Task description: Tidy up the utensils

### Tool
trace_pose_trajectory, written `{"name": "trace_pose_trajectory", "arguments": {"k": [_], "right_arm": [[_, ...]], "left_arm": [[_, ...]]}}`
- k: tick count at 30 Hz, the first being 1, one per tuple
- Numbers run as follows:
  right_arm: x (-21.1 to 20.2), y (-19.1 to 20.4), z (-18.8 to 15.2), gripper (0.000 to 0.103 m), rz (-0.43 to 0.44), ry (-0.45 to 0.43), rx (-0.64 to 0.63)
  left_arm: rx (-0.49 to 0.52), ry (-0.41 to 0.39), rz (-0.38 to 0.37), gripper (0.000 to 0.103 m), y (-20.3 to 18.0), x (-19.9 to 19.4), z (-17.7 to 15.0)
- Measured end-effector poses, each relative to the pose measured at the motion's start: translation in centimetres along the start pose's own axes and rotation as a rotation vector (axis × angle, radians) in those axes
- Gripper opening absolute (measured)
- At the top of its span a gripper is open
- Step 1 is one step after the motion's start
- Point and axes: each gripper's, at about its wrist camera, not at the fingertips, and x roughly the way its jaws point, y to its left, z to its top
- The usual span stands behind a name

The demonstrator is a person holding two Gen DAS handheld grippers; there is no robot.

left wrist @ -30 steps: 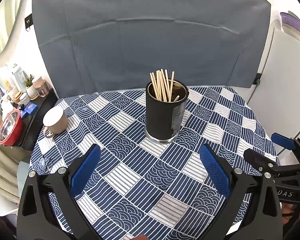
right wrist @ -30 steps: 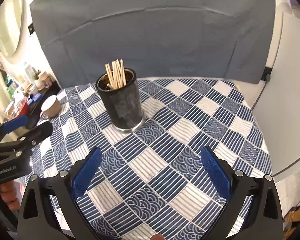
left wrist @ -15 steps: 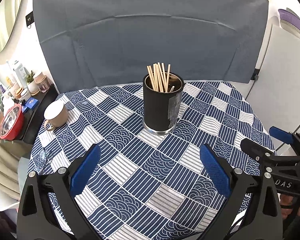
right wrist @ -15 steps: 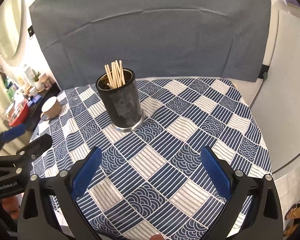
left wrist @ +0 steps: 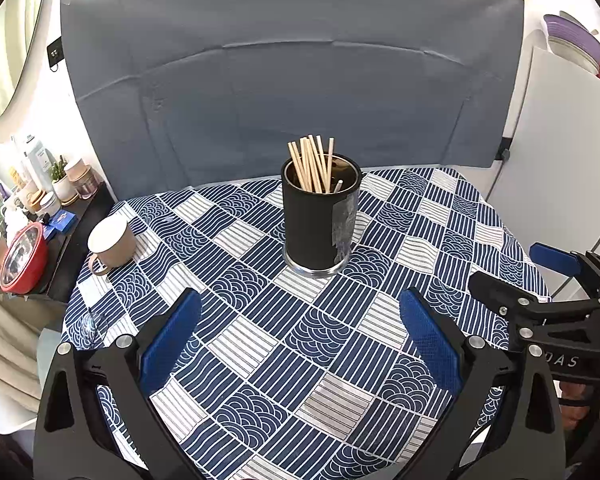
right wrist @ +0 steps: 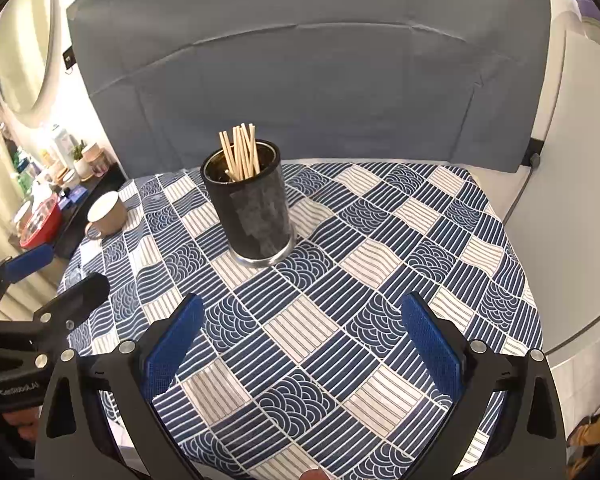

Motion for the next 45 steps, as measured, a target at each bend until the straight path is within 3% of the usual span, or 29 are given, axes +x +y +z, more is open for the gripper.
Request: {"name": "trace_pose_trajectory", "arguments": {"k": [21, 45], "right_arm": [[0.6, 0.3, 0.3, 0.095, 0.017, 0.014, -0.005], [1.5, -0.2, 0.8, 0.095, 0.026, 0.032, 0.024]], "left_arm": [[-0.060, 0.013, 0.051, 0.097, 1.4, 0.5, 0.1], [-0.027, 0.021, 0.042, 0.097, 1.0, 1.3, 0.2]]}}
